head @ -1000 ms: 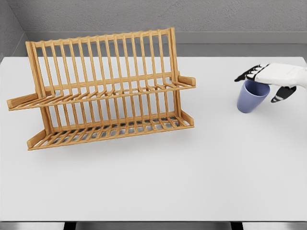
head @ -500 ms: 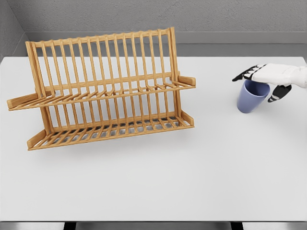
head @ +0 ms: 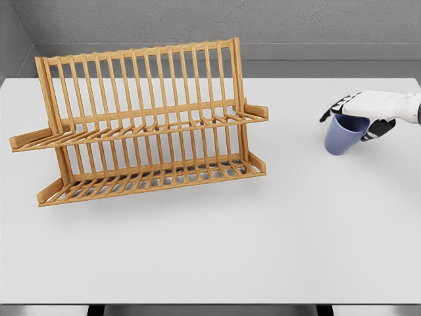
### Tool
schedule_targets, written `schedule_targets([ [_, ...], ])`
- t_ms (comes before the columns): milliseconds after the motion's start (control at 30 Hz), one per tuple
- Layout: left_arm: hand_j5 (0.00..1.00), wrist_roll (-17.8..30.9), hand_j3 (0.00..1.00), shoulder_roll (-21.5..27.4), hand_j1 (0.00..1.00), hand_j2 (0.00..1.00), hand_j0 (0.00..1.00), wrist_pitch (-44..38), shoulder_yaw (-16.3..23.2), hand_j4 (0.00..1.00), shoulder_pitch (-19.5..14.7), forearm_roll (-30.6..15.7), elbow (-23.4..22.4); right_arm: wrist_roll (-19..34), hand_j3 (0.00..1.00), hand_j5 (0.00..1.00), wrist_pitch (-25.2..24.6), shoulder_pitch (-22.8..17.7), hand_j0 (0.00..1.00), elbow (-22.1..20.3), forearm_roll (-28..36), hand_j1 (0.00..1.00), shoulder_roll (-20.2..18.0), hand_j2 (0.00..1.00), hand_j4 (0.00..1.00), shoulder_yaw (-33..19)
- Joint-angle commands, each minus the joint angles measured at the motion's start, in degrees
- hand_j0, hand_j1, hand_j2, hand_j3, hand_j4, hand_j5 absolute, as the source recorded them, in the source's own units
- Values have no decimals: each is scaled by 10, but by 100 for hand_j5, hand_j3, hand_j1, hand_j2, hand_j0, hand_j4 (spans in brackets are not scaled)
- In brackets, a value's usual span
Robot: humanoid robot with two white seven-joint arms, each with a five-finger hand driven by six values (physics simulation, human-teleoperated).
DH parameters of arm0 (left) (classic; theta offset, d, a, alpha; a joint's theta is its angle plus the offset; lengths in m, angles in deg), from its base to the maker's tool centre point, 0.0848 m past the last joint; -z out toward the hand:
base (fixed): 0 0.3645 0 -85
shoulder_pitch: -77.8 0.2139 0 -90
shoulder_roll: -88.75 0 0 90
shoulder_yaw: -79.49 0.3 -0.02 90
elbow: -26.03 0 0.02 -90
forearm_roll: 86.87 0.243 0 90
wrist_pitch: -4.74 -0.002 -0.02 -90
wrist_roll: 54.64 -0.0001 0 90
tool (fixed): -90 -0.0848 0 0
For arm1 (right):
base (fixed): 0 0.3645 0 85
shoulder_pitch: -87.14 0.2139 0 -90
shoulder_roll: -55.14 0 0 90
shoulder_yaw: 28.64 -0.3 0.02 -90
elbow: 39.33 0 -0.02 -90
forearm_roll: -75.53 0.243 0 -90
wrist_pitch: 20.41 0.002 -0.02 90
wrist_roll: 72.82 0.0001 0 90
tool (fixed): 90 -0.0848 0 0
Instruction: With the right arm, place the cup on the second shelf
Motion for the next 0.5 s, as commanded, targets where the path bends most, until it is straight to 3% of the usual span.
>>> schedule_targets([
  [0, 100, 0, 100, 0, 100, 100, 100, 0, 0, 100, 0, 0, 0, 1, 66, 66, -1, 0, 66, -2, 4, 66, 0, 66, 66, 1],
  [467, 100, 0, 100, 0, 100, 100, 100, 0, 0, 100, 0, 0, 0, 1, 64, 64, -1, 17, 64, -7, 4, 64, -1, 64, 64, -7],
])
